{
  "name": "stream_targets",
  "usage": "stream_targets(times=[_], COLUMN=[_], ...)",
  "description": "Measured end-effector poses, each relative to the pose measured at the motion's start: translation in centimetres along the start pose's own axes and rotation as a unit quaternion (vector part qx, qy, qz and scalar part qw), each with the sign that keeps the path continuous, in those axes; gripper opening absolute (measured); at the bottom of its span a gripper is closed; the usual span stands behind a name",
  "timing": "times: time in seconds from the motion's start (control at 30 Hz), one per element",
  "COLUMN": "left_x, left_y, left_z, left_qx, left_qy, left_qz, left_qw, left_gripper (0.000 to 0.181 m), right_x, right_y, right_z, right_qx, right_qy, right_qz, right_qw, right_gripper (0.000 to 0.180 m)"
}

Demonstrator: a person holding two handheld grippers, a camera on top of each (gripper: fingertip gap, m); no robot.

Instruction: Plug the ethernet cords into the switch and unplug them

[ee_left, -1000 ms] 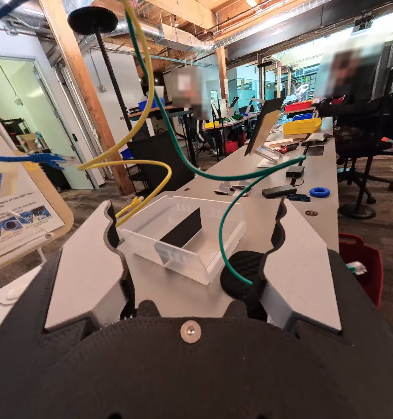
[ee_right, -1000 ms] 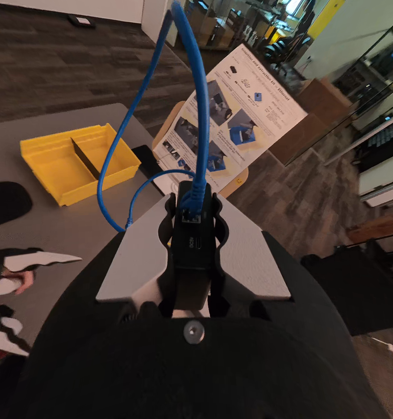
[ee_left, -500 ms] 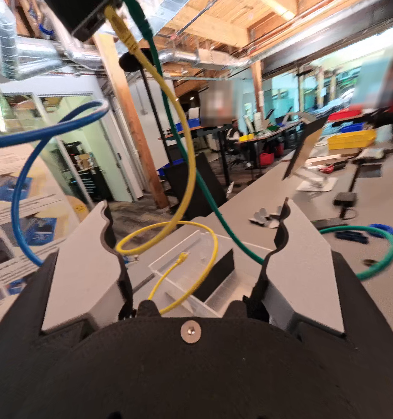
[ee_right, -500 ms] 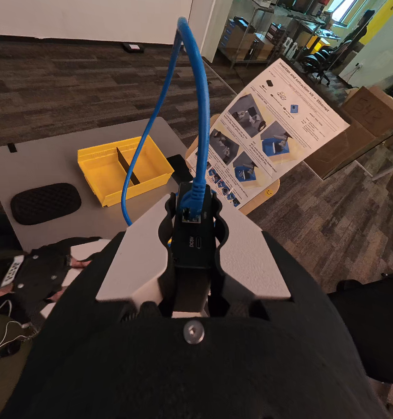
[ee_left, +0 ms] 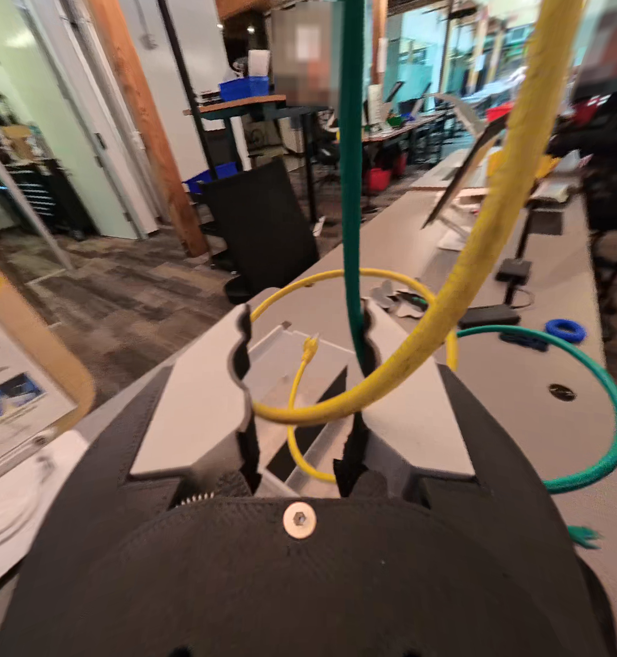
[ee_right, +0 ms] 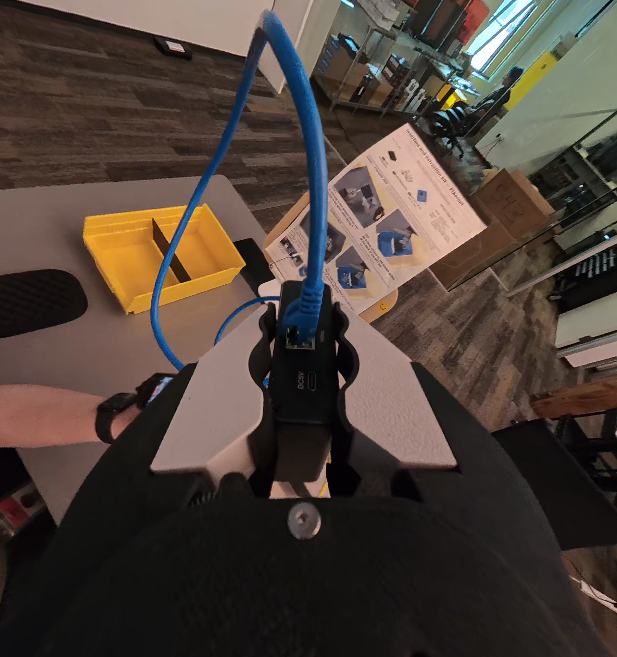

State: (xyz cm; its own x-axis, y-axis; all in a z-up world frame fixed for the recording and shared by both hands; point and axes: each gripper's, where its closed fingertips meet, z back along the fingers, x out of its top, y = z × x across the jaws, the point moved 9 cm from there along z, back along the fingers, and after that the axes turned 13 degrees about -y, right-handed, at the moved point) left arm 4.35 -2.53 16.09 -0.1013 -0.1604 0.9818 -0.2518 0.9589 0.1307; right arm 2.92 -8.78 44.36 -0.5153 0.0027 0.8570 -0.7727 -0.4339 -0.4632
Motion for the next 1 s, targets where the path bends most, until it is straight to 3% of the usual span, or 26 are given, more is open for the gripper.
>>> stream_targets(times=[0.1, 0.2, 0.4, 0.57, 0.77, 1.0], left_x=[0.0, 1.0, 2.8, 2.8, 0.5, -5.7], left_y=[1.5, 3.8, 8.2, 10.8, 11.8, 9.4], left_z=[-2.1, -4.3, -8.9, -11.8, -14.2, -14.0], left_qx=[-0.023, 0.036, 0.119, 0.152, 0.147, 0.084], left_qy=[0.014, 0.0, 0.013, -0.001, 0.003, 0.043], left_qz=[0.019, -0.052, -0.171, -0.215, -0.249, -0.315], left_qw=[0.999, 0.998, 0.978, 0.965, 0.957, 0.944], left_gripper=[0.022, 0.0, 0.0, 0.0, 0.0, 0.0], right_x=[0.7, 0.9, -1.1, -4.6, -9.3, -14.6], right_y=[-0.6, -1.9, -5.4, -9.6, -11.3, -10.3], right_z=[0.5, 0.9, 2.3, 4.0, 4.0, 2.9], right_qx=[-0.021, -0.053, -0.109, -0.143, -0.14, -0.135], right_qy=[-0.002, -0.018, -0.089, -0.158, -0.15, -0.089], right_qz=[0.017, 0.047, 0.093, 0.055, 0.049, 0.013], right_qw=[1.0, 0.997, 0.986, 0.976, 0.978, 0.987], right_gripper=[0.032, 0.032, 0.032, 0.032, 0.032, 0.032])
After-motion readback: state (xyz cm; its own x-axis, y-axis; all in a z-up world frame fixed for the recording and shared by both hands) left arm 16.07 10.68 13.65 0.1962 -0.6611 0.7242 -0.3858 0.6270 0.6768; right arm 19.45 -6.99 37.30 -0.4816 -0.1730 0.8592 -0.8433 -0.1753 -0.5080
